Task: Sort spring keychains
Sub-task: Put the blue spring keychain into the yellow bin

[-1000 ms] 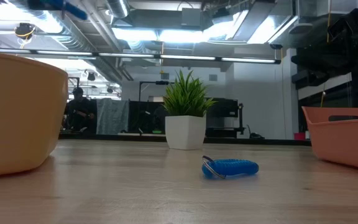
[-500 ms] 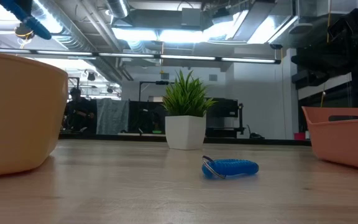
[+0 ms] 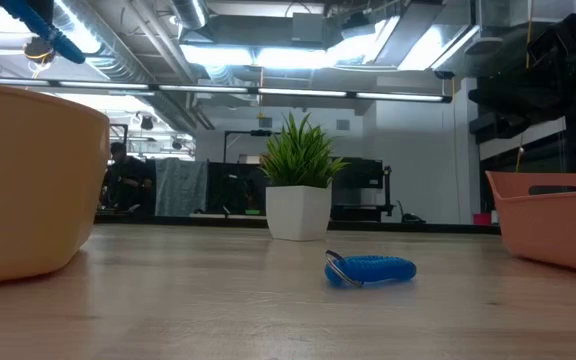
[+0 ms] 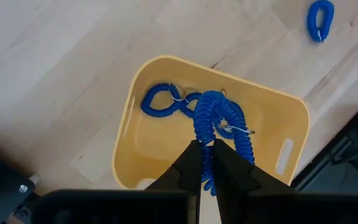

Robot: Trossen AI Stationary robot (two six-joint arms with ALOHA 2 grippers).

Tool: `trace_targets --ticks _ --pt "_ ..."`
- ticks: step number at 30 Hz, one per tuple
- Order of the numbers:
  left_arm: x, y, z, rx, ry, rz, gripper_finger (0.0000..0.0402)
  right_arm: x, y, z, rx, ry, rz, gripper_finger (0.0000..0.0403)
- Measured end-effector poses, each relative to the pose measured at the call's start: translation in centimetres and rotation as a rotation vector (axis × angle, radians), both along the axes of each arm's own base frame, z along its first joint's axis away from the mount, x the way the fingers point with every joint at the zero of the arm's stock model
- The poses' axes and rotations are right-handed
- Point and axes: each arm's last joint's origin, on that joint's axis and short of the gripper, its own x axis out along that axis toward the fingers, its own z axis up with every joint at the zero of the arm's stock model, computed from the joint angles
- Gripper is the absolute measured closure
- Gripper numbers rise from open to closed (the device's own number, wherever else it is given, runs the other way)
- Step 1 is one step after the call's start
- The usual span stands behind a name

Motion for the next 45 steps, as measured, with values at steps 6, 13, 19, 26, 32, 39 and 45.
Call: trace_targets --ticks 6,13,19,26,32,39,45 --pt "0.5 -0.3 -0.6 0.014 0.024 0.000 0.0382 0.0 0.0 0.0 0.000 0.000 0.000 0.0305" --pt "1.6 -1.0 -2.0 0.026 0.081 -0.005 0.0382 0.0 0.0 0.0 0.000 0.000 0.000 0.0305" --pt "2.6 -1.6 -3.2 0.015 0.123 -0.011 0.0382 0.0 0.0 0.0 0.000 0.000 0.000 0.0305" --pt "3.4 -1.7 -4.2 0.000 0.180 -0.056 0.0382 0.0 0.0 0.0 0.000 0.000 0.000 0.0305" --pt "3.9 -1.4 -4.5 -0.024 0.201 -0.044 0.0382 0.0 0.0 0.0 0.000 0.000 0.000 0.0305" --pt "4.1 -1.2 -4.9 -0.032 0.185 -0.035 0.0382 0.0 0.0 0.0 0.000 -0.001 0.000 0.0305" --pt "4.0 -0.6 -7.6 -0.077 0.219 -0.021 0.0382 0.0 0.0 0.0 0.000 0.000 0.000 0.0305"
